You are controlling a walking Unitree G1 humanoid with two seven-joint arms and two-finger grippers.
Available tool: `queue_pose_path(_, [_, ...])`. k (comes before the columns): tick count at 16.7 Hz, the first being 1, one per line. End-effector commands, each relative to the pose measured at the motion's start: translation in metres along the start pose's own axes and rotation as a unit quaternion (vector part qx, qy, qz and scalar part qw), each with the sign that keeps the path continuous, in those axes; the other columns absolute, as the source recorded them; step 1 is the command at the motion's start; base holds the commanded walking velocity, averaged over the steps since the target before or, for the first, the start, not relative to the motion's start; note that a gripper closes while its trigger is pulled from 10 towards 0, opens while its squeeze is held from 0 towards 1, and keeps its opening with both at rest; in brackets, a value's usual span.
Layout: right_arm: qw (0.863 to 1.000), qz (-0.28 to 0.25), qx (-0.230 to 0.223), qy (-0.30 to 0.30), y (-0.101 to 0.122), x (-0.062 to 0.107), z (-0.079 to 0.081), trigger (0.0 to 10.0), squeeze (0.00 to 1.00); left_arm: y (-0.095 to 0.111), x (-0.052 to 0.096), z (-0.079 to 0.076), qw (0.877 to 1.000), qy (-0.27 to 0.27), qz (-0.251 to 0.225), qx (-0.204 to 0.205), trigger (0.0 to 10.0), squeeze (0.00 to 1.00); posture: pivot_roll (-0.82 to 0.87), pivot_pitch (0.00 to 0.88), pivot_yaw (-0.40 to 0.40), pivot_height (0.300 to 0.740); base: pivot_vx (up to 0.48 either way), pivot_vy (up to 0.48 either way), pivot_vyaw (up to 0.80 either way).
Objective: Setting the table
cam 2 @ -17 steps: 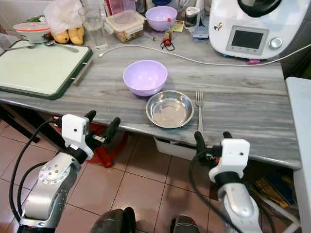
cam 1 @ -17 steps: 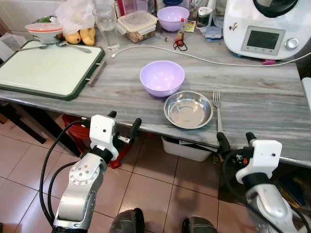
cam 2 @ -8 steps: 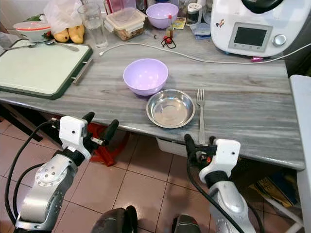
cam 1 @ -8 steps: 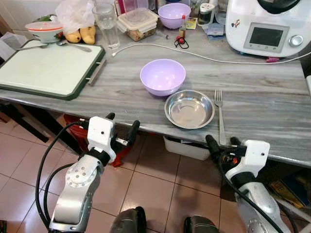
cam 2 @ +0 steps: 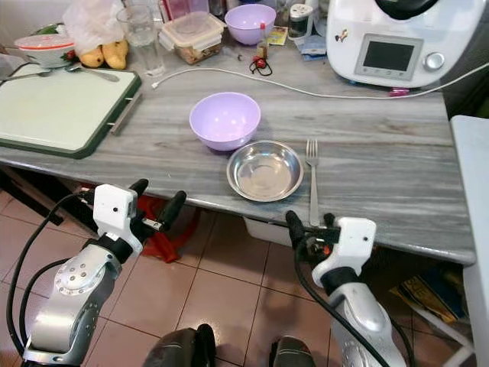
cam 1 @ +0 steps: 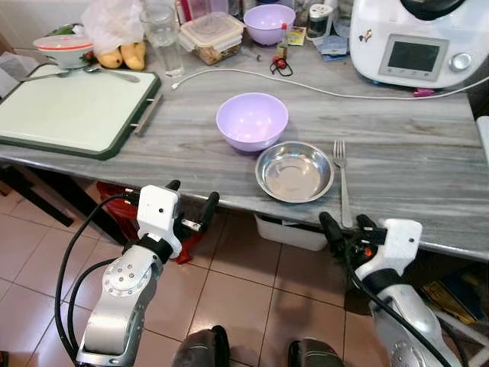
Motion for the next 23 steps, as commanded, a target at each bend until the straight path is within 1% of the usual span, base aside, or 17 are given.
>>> queue_pose_path(1, [1.000,0.011,-0.012,0.023,-0.005,-0.002,0.008,10.0,0.00,0.002,0.002,0.002,1.000,0.004,0.000,-0.006,10.0,0.00,-0.01,0.159,0.104,0.740,0.000,0.000,0.00])
queue_pose_path(7, [0.998,0.010,-0.019,0.054,-0.003,-0.004,0.017,10.0,0.00,0.002,0.002,0.001,1.000,0.006,0.000,-0.005,10.0,0.00,-0.01,0.161,0.101,0.740,0.000,0.000,0.00])
queue_pose_path(14, [0.998,0.006,-0.012,0.057,-0.001,-0.005,0.016,10.0,0.00,0.002,0.001,0.001,1.000,0.005,-0.002,-0.006,10.0,0.00,-0.02,0.157,0.102,0.740,0.000,0.000,0.00])
queue_pose_path(16, [0.998,0.000,0.001,0.056,0.002,-0.004,0.015,10.0,0.00,0.003,0.001,0.001,1.000,0.007,-0.004,-0.007,10.0,0.00,-0.02,0.154,0.100,0.740,0.000,0.000,0.00])
queue_pose_path(18, [0.997,-0.022,0.037,0.063,0.014,-0.001,0.016,10.0,0.00,0.004,0.001,0.004,1.000,0.013,-0.009,-0.006,10.0,0.00,-0.03,0.145,0.098,0.740,0.000,0.000,0.00])
queue_pose_path(19, [0.997,-0.026,0.043,0.064,0.017,-0.001,0.016,10.0,0.00,0.005,0.001,0.004,1.000,0.014,-0.010,-0.005,10.0,0.00,-0.03,0.141,0.099,0.740,0.000,0.000,0.00])
queue_pose_path(20, [0.995,-0.041,0.059,0.065,0.025,0.001,0.017,10.0,0.00,0.005,0.003,0.009,1.000,0.025,-0.011,-0.007,10.0,0.00,-0.03,0.126,0.096,0.740,0.000,0.000,0.00])
queue_pose_path(21, [0.995,-0.045,0.067,0.065,0.027,0.001,0.017,10.0,0.00,0.005,0.004,0.012,0.999,0.031,-0.012,-0.010,10.0,0.00,-0.03,0.126,0.096,0.740,0.000,0.000,0.00])
queue_pose_path(22, [0.994,-0.062,0.065,0.059,0.034,0.002,0.019,10.0,0.00,0.004,0.005,0.017,0.998,0.054,-0.012,-0.011,10.0,0.00,-0.04,0.109,0.093,0.740,0.000,0.000,0.00])
queue_pose_path(23, [0.994,-0.068,0.071,0.048,0.037,0.002,0.017,10.0,0.00,0.008,0.006,0.022,0.997,0.076,-0.023,-0.015,10.0,0.00,-0.04,0.106,0.092,0.740,0.000,0.000,0.00])
Point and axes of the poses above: a point about 5 cm out from each wrist's last joint towards the gripper, its own x axis pointing back from the gripper into the wrist, its own y axis along the axis of the wrist's last joint, z = x × y, the point moved 3 cm from there along -x, pointing out of the wrist towards the gripper, and after that the axes turned 13 degrees about x, right-handed, at the moved point
